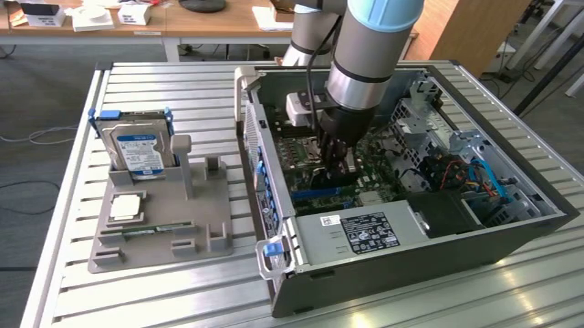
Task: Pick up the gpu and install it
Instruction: 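Insert the gpu into the slot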
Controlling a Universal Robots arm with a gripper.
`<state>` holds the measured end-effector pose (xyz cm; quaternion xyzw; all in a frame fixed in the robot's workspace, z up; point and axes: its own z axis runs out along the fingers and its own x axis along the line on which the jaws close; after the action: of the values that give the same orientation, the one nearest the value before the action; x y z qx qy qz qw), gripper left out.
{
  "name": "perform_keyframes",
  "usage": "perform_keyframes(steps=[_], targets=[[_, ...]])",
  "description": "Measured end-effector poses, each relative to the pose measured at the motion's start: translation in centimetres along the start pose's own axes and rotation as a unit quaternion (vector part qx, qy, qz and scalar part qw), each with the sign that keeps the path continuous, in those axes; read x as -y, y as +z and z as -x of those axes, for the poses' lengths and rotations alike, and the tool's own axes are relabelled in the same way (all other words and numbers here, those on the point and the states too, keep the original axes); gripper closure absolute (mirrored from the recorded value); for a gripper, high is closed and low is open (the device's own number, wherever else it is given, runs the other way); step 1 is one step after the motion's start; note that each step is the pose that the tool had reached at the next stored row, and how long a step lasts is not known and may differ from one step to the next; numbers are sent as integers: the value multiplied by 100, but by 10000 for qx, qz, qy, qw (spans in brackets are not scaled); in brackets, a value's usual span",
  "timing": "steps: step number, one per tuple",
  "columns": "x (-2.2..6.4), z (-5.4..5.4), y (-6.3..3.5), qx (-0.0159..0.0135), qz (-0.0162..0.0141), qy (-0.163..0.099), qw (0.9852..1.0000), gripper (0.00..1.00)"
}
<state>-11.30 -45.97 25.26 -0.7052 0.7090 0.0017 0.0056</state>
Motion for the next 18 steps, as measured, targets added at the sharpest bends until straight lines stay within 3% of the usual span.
perform_keyframes(steps=[18], targets=[[-10, 6, 49, 1, -1, 0, 10000, 73]])
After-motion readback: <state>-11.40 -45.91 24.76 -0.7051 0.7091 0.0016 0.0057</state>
